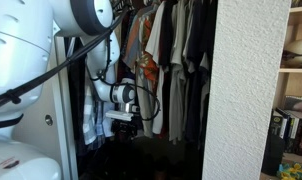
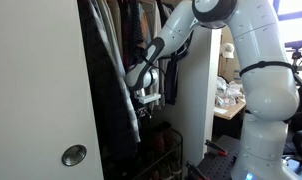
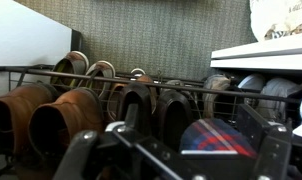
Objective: Move the shoe on the shoe rack to the left
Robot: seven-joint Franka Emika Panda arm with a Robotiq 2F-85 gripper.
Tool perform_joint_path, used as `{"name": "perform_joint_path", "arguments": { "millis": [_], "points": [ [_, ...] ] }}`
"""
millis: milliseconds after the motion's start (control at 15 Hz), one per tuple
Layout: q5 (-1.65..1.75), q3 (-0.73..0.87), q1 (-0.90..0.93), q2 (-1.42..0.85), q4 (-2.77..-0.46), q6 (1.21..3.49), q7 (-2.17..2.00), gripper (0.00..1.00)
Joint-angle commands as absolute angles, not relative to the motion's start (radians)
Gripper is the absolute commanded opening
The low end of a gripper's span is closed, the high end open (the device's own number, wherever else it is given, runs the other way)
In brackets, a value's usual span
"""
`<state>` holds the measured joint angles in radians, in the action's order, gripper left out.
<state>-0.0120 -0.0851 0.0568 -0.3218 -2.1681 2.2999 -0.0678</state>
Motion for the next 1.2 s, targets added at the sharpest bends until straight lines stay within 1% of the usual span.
{"name": "perform_joint_path", "arguments": {
  "millis": [0, 400, 1133],
  "points": [
    [-0.033, -0.080, 0.056, -0.403, -2.125, 2.320, -0.034, 1.00],
    [-0.051, -0.085, 0.038, -0.581, -2.031, 2.375, 0.003, 1.00],
    [-0.057, -0.103, 0.047, -0.922, -1.732, 2.364, 0.009, 1.00]
  ]
}}
